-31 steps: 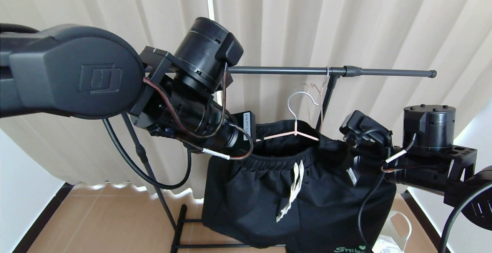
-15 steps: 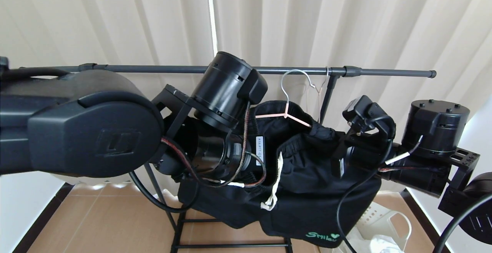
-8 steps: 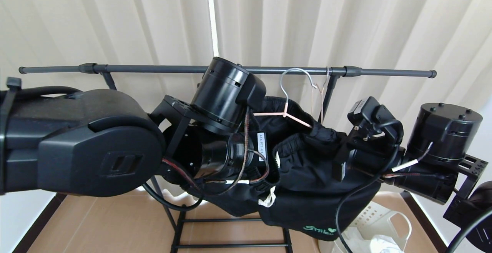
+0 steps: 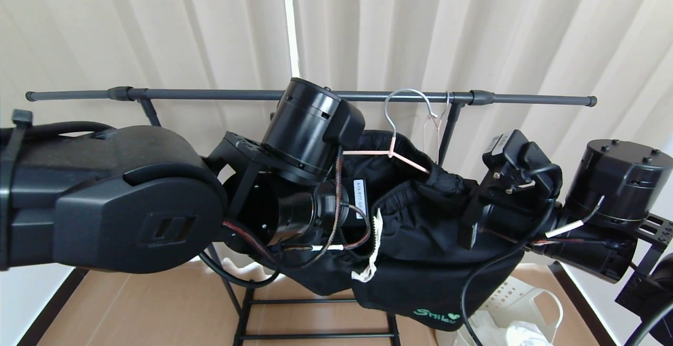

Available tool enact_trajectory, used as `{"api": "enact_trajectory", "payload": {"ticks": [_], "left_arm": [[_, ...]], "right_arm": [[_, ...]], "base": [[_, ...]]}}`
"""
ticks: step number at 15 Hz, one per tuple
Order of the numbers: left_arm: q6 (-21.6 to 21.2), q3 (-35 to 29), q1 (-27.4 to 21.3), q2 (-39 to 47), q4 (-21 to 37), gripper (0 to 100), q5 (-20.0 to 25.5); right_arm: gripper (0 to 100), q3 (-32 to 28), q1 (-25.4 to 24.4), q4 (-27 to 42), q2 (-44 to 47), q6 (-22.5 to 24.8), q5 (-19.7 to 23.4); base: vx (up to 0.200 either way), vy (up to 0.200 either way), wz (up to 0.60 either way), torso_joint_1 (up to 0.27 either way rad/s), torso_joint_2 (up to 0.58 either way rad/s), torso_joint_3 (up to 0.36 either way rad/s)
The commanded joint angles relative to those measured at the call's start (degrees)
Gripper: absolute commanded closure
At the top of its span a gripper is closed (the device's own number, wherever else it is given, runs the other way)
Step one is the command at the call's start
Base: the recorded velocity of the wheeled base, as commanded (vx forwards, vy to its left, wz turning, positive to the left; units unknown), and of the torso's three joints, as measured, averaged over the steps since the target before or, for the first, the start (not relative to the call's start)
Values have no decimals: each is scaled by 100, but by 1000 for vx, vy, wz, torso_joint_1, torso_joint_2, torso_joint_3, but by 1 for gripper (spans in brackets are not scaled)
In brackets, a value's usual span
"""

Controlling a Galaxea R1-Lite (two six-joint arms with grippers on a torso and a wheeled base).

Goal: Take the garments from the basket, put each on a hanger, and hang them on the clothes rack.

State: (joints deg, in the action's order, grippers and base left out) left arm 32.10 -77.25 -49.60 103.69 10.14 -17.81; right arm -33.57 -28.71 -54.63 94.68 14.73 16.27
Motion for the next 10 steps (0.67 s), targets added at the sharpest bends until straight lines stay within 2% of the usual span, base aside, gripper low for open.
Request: {"api": "enact_trajectory", "payload": {"ticks": [1,8,10], "left_arm": [[-2,0,-32,-51,14,0,-21],[-327,571,-76,-789,14,0,-38],[-591,755,-67,-974,14,0,-56]], "right_arm": [[100,-9,-3,-4,-3,4,7],[100,-27,14,-4,50,4,60],[100,-27,41,-4,41,4,157]], "base": [[0,0,0,0,0,0],[0,0,0,0,0,0],[0,0,0,0,0,0]]}}
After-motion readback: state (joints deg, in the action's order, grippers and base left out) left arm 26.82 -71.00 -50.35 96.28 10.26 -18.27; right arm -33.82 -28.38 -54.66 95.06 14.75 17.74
